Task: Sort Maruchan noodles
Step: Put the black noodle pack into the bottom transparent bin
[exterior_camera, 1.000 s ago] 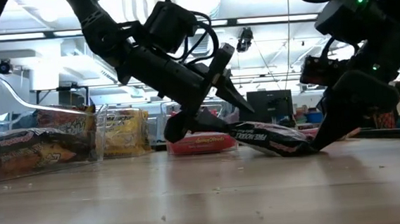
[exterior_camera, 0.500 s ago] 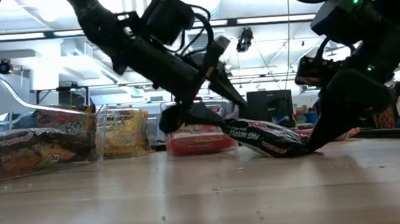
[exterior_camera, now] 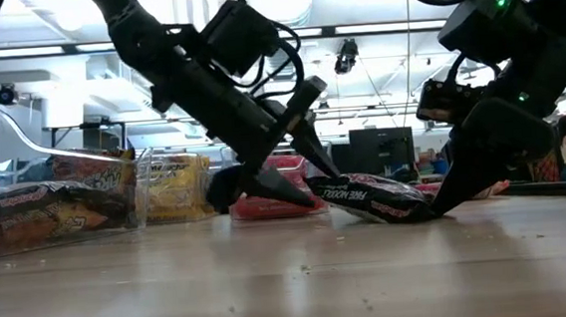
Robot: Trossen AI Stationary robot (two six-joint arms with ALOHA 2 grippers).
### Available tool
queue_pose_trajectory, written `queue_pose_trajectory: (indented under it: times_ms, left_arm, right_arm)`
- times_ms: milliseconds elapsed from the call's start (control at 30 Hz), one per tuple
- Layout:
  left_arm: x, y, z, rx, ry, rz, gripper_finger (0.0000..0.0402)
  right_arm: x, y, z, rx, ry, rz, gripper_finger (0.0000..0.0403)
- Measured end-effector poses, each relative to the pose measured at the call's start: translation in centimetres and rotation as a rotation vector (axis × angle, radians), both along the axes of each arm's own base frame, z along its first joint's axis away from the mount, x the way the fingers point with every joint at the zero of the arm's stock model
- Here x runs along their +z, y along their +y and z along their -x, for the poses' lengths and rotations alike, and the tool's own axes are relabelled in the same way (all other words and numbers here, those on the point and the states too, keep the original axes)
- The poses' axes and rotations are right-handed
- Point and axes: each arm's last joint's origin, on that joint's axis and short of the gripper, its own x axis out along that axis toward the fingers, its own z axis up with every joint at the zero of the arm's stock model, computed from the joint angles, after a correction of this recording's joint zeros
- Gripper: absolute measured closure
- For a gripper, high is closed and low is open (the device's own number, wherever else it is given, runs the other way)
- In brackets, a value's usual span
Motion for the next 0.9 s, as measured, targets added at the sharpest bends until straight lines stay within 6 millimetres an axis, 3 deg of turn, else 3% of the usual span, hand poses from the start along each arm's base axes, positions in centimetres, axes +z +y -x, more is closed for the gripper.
queue_pose_trajectory:
  times_ms: [533,900]
  left_arm:
    - [-0.3,-0.2,-1.7,0.006,-0.232,0.047,0.0195]
    - [-0.2,-0.2,-1.8,-0.014,-0.243,0.021,0.0214]
  right_arm:
    - [0.0,0.1,-0.1,0.043,-0.015,0.012,0.0394]
    - [0.2,0.1,-0.4,0.043,-0.036,0.009,0.0394]
